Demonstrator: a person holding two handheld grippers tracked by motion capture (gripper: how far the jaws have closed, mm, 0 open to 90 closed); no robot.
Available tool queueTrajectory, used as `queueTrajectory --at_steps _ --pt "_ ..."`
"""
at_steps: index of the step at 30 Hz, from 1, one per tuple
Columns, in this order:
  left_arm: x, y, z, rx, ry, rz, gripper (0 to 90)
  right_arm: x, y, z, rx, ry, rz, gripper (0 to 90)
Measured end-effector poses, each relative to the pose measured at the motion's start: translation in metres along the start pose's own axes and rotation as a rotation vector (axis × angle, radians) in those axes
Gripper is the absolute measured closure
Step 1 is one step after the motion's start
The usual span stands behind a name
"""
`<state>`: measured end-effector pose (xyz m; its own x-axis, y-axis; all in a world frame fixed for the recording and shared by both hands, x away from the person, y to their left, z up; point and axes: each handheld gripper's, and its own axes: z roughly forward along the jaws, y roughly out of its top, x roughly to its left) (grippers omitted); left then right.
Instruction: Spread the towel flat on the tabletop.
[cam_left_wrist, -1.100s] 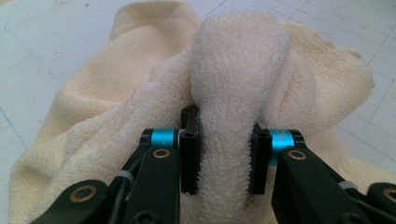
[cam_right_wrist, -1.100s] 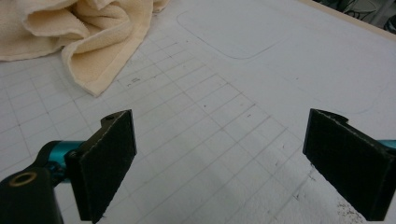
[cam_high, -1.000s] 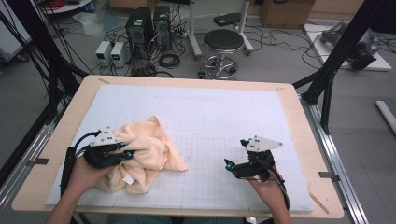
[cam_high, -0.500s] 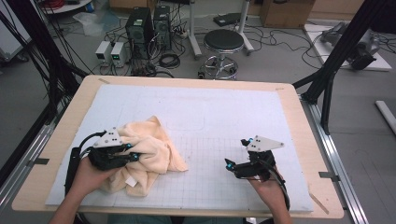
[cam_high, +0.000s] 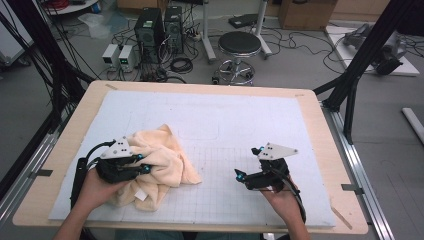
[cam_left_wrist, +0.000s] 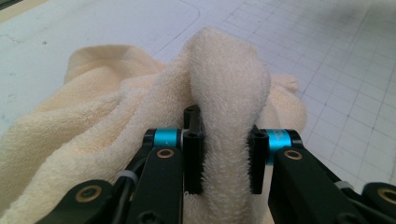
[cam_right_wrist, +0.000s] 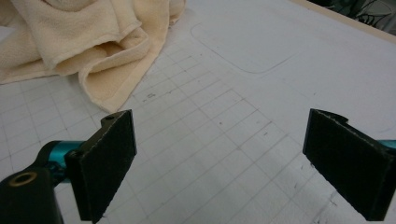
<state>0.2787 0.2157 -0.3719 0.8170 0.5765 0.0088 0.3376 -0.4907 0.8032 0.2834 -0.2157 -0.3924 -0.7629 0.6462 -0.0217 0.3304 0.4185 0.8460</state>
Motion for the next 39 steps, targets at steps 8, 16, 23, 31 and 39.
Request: queueTrajectory --at_steps 8,16,23,31,39 --pt "-0.002 0.005 -0.004 -0.012 -0.026 0.006 74.9 0.002 0.004 0.002 -0.008 0.011 0.004 9.0" --pt "-0.009 0.011 -0.008 -0.025 -0.04 0.028 74.9 0.012 0.012 0.018 0.028 0.062 -0.026 15.3" --pt "-0.007 0.006 -0.012 -0.022 -0.036 0.019 74.8 0.022 0.024 0.044 0.045 0.118 -0.036 26.2" --pt "-0.005 0.002 -0.014 -0.021 -0.037 0.018 74.7 0.034 0.029 0.071 0.081 0.188 -0.052 33.9" --pt "-0.002 -0.003 -0.014 -0.022 -0.035 0.011 74.6 0.044 0.027 0.097 0.173 0.237 -0.061 49.3"
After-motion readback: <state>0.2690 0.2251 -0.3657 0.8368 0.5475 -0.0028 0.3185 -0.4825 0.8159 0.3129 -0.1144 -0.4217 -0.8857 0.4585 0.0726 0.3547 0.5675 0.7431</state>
